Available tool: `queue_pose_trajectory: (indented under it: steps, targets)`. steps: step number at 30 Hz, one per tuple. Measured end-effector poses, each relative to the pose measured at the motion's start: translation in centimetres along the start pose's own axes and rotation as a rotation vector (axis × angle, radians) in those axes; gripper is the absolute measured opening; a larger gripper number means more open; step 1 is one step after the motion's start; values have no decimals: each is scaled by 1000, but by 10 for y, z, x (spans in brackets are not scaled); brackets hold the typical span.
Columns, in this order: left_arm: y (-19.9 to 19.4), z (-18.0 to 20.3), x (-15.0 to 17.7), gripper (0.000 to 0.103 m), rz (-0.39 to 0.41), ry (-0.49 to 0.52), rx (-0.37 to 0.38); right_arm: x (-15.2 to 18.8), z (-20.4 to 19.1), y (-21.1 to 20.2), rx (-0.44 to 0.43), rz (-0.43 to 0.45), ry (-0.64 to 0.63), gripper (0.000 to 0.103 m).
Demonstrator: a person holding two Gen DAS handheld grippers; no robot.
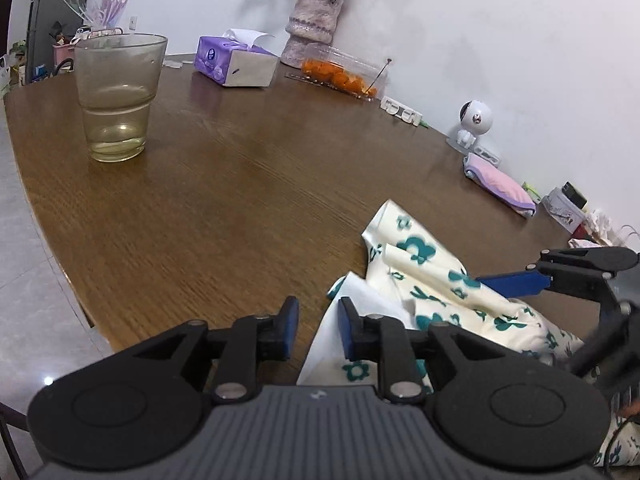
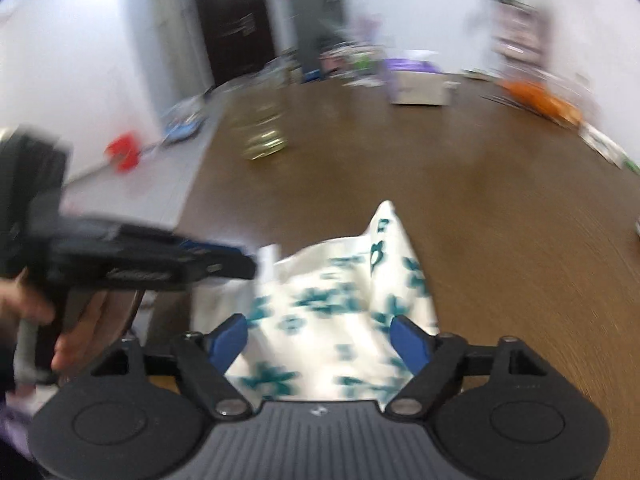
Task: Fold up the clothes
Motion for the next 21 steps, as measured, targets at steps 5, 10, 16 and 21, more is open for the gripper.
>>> queue_pose_trajectory:
  steps: [5, 10, 16, 21]
  targets:
    - [-4, -1, -5, 42, 26, -4, -6, 8, -19, 18, 56, -67, -143, 73]
    - [-19, -12, -20, 49, 85, -31, -25, -6, 21, 2, 104, 6, 75, 15]
    - [-22, -11, -25, 55, 85, -52, -31, -19, 84, -17, 297, 63, 263, 12]
    - [-23, 18, -11, 65, 40, -9, 55, -29, 141, -31, 471, 82, 439, 21]
Point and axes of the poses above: each gripper's, at about its wrist camera, not at the fingertips, and y roughly the way its jaws point, z to its right, x to its underside, the point moved 7 cm from there along y, roughly the way its jaws point, and after that the axes turned 8 degrees about z, right-handed, at the moved point
